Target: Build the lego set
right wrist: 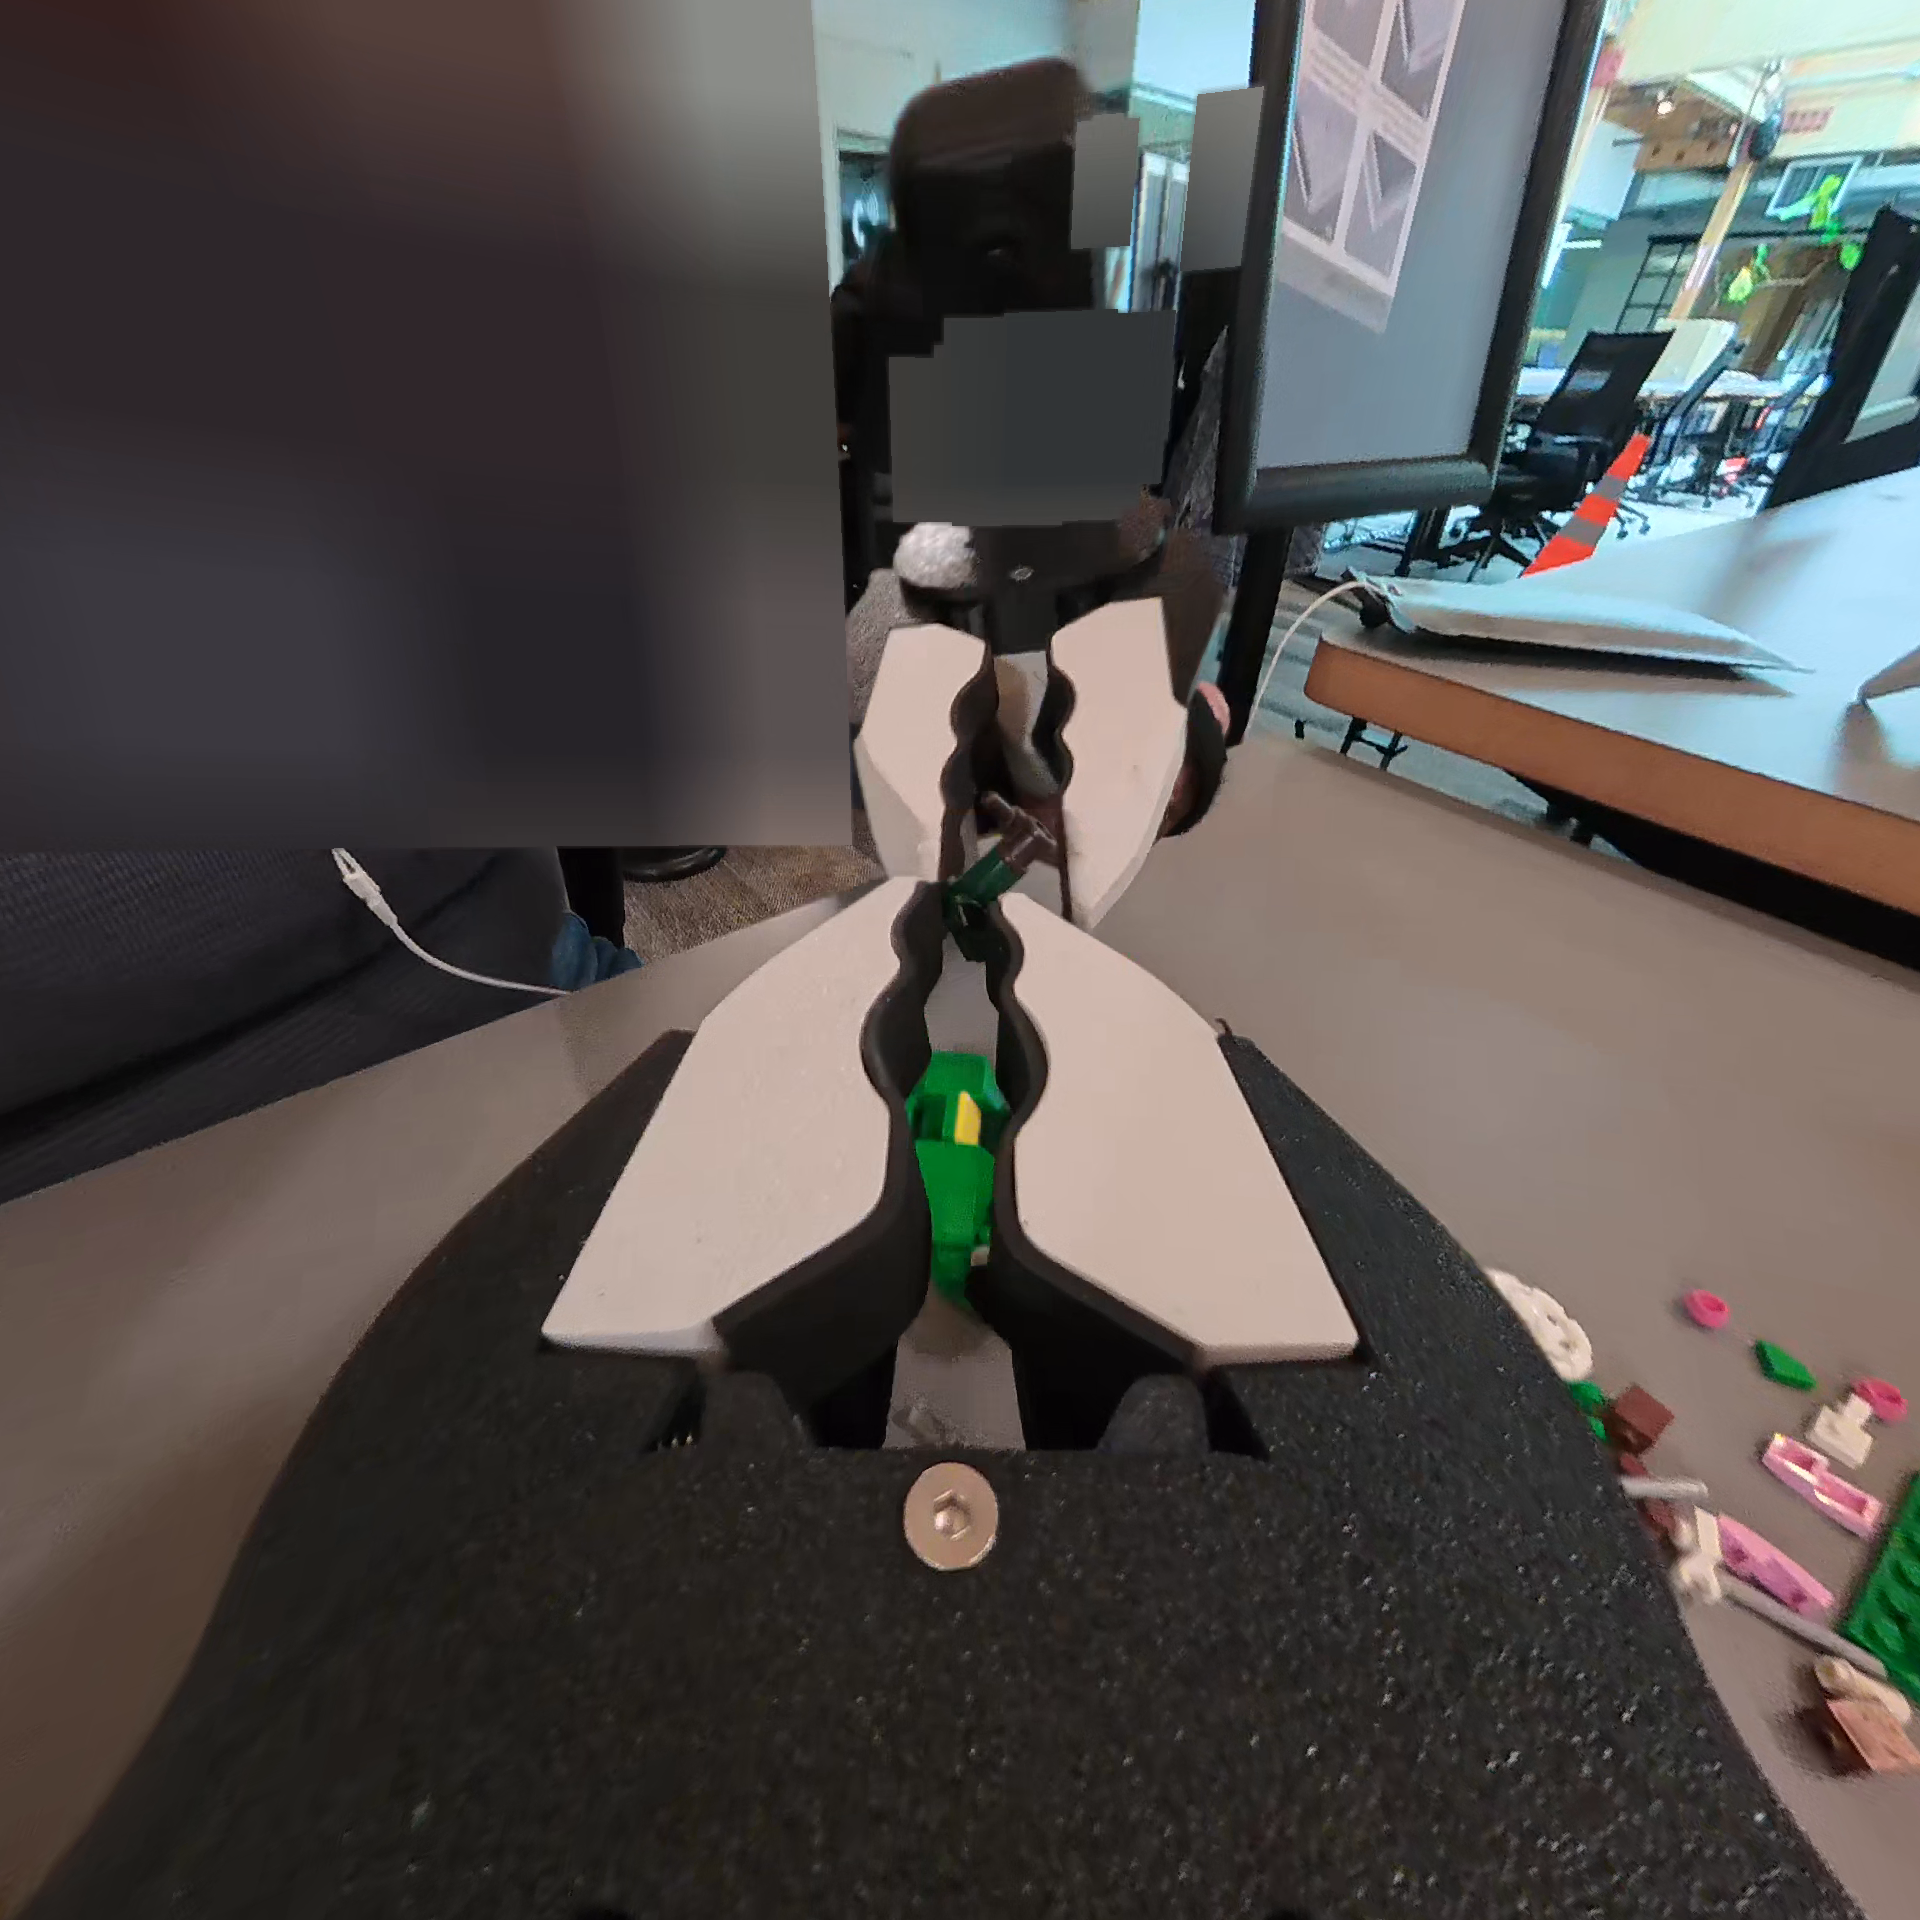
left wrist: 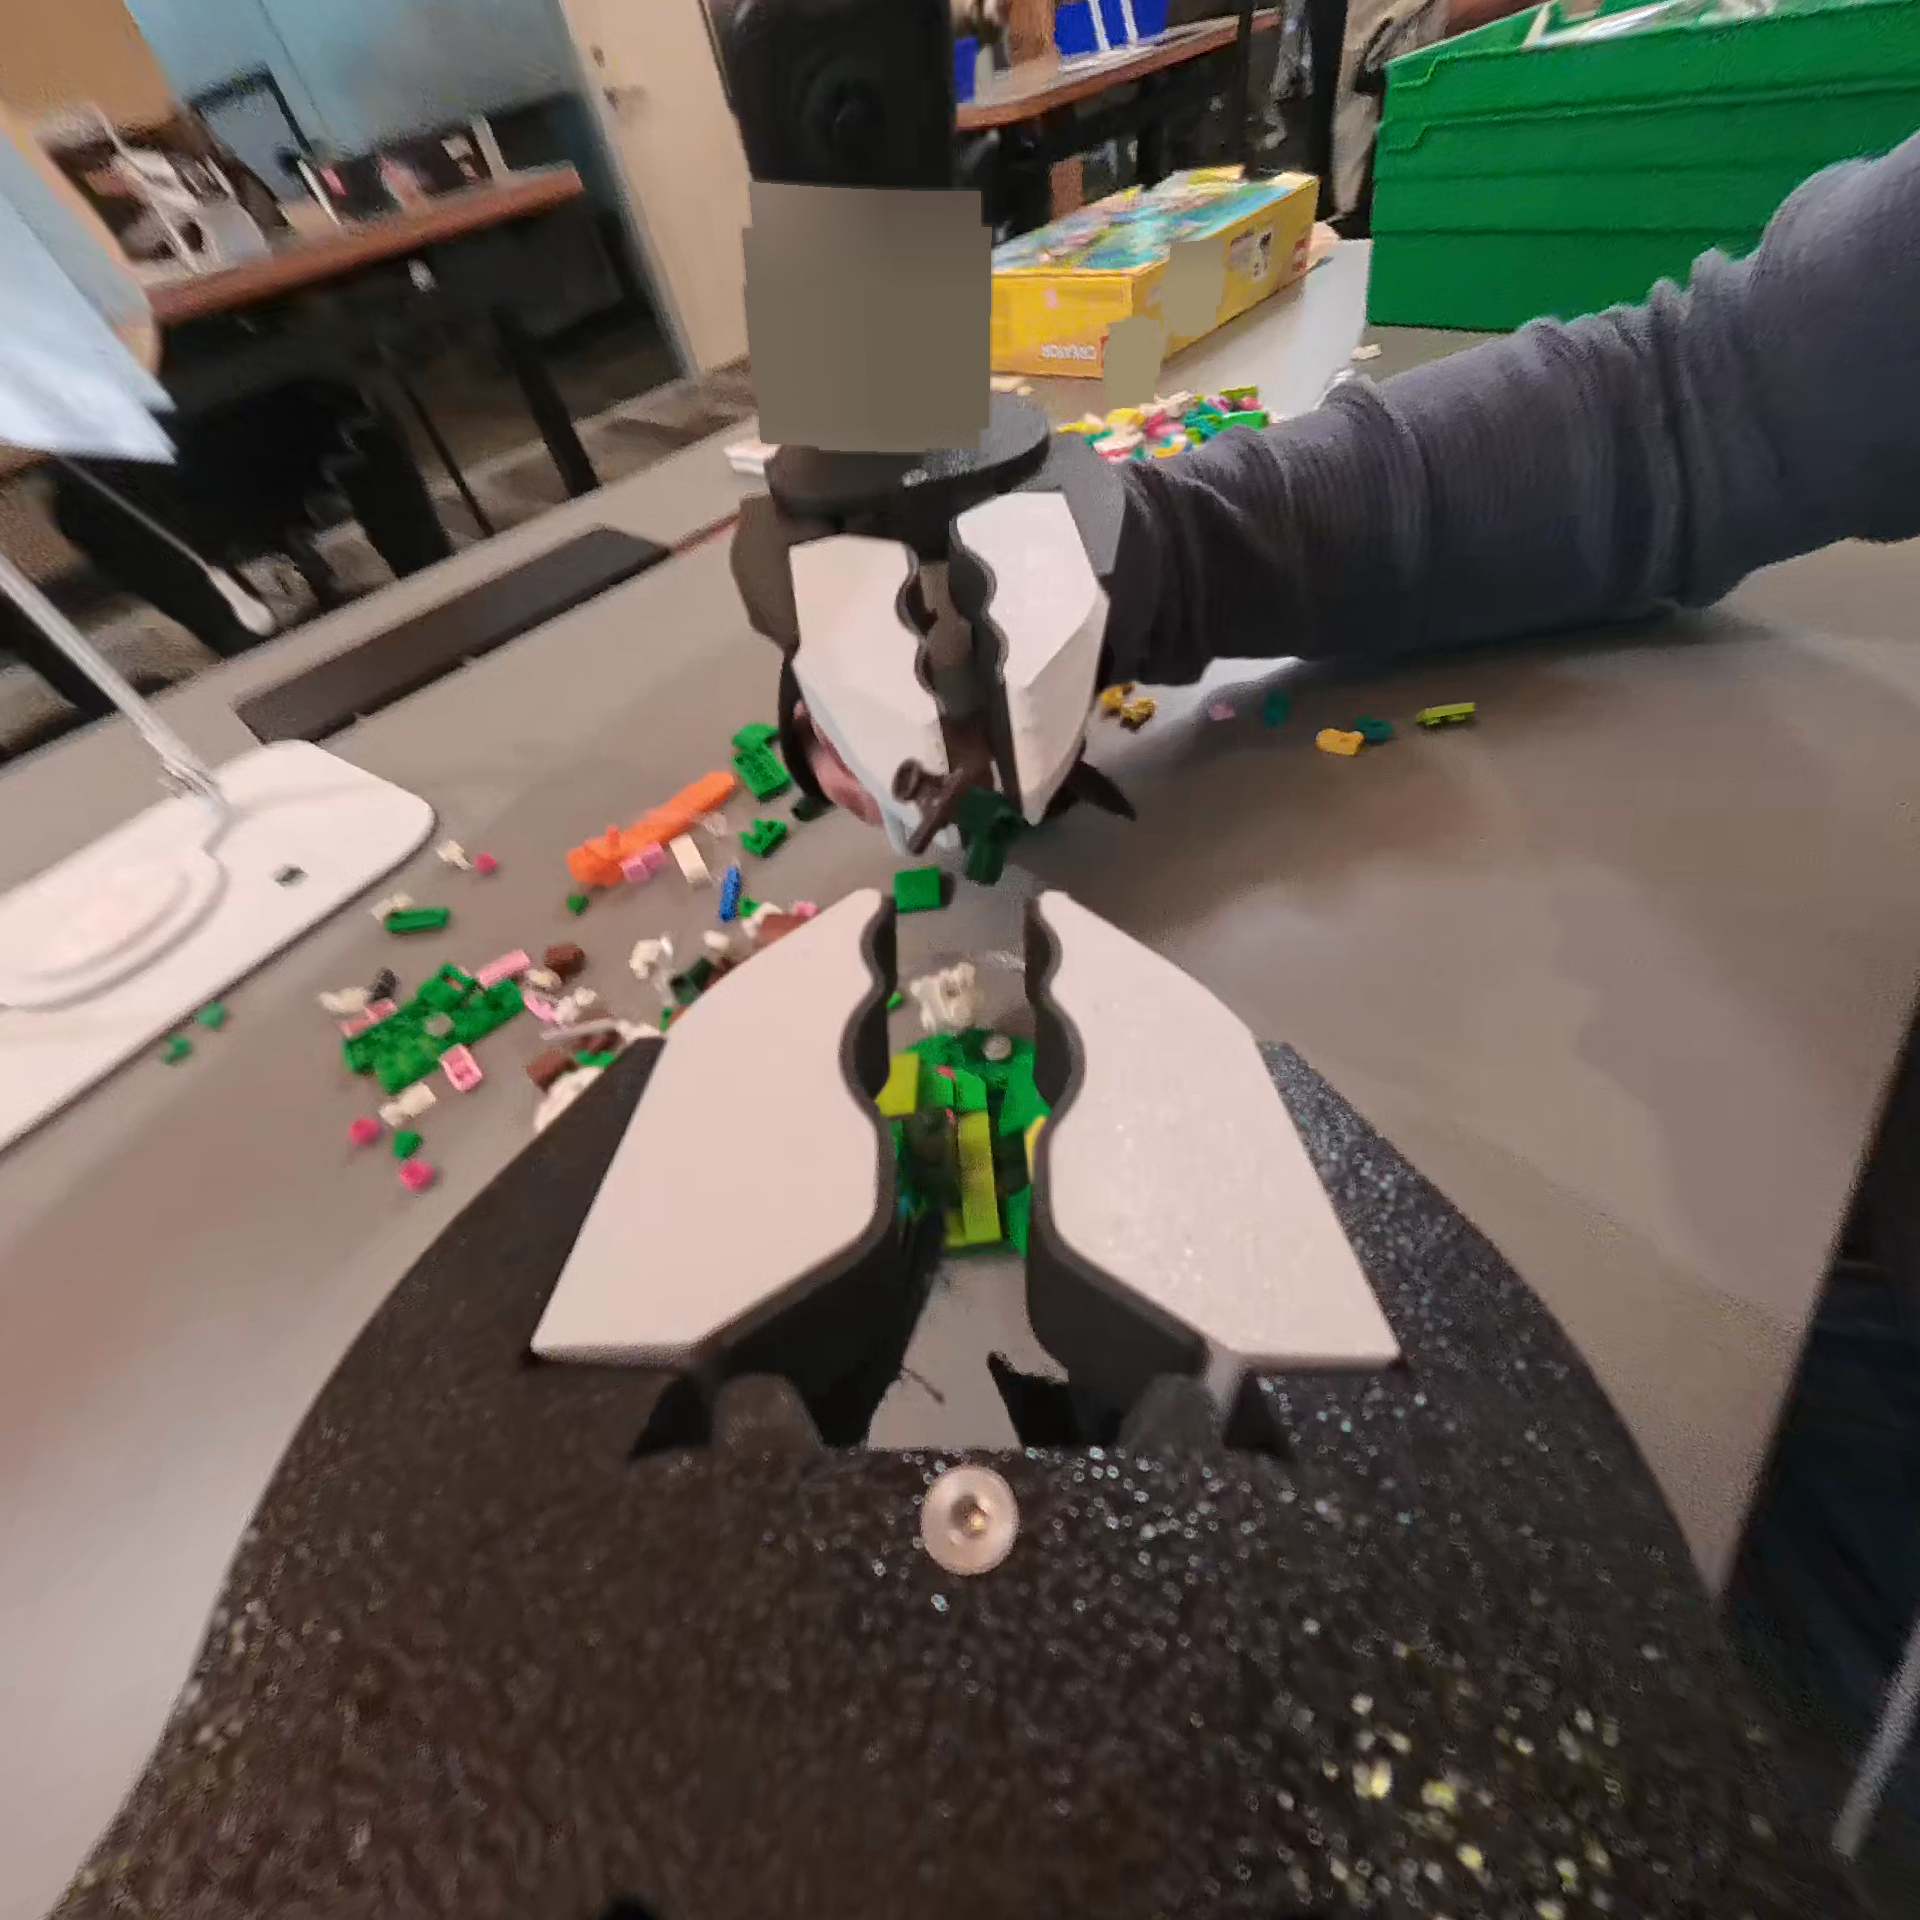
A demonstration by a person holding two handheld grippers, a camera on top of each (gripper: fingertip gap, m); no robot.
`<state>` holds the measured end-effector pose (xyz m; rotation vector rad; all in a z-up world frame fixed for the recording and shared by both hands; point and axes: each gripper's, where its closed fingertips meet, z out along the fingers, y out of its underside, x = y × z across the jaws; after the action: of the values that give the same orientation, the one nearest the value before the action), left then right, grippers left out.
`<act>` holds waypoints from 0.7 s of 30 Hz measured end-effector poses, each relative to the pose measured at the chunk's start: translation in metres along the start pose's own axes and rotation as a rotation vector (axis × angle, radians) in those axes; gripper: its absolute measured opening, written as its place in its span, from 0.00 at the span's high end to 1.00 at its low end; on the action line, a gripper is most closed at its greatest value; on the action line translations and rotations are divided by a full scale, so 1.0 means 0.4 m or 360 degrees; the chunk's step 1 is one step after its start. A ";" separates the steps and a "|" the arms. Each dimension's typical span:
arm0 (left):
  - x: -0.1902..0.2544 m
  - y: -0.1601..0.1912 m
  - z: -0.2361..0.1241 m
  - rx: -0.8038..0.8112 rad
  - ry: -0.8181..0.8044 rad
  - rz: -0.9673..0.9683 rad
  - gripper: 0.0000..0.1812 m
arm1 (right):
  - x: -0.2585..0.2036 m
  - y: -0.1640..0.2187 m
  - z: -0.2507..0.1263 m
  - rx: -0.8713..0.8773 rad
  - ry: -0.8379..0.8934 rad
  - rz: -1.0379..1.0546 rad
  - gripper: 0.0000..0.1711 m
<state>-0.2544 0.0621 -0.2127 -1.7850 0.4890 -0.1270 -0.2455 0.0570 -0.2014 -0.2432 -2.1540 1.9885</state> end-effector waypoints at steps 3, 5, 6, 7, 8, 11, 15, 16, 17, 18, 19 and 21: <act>0.012 -0.014 0.012 0.0003 -0.0076 0.0177 0.89 | -0.003 -0.012 0.006 0.0026 0.0003 -0.0030 0.96; 0.010 -0.023 0.010 0.0018 -0.0152 0.0272 0.92 | -0.006 -0.021 0.007 0.0054 -0.0006 -0.0027 0.96; 0.010 -0.030 0.008 0.0044 -0.0180 0.0309 0.94 | -0.007 -0.023 0.007 0.0066 -0.0011 -0.0024 0.96; 0.009 -0.035 0.006 0.0060 -0.0204 0.0332 0.95 | -0.008 -0.027 0.006 0.0087 -0.0015 -0.0015 0.96; 0.009 -0.038 0.005 0.0069 -0.0214 0.0346 0.96 | -0.008 -0.030 0.006 0.0103 -0.0018 -0.0006 0.96; 0.010 -0.035 0.006 0.0064 -0.0210 0.0353 0.96 | -0.007 -0.027 0.005 0.0099 -0.0023 0.0016 0.96; 0.011 -0.033 0.006 0.0062 -0.0226 0.0413 0.97 | -0.010 -0.025 0.005 0.0096 -0.0035 0.0045 0.96; 0.012 -0.033 0.006 0.0057 -0.0230 0.0432 0.97 | -0.010 -0.024 0.005 0.0091 -0.0038 0.0052 0.96; 0.013 -0.032 0.006 0.0055 -0.0236 0.0451 0.97 | -0.011 -0.024 0.006 0.0086 -0.0041 0.0056 0.96; 0.013 -0.032 0.006 0.0055 -0.0243 0.0471 0.97 | -0.012 -0.024 0.006 0.0080 -0.0042 0.0056 0.96; 0.014 -0.032 0.006 0.0055 -0.0250 0.0490 0.97 | -0.013 -0.023 0.006 0.0073 -0.0041 0.0053 0.96; 0.013 -0.031 0.006 0.0053 -0.0266 0.0525 0.97 | -0.012 -0.022 0.006 0.0057 -0.0034 0.0047 0.95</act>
<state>-0.2456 0.0646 -0.2025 -1.6423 0.6479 0.2407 -0.2413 0.0526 -0.1932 -0.2506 -2.1373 2.0529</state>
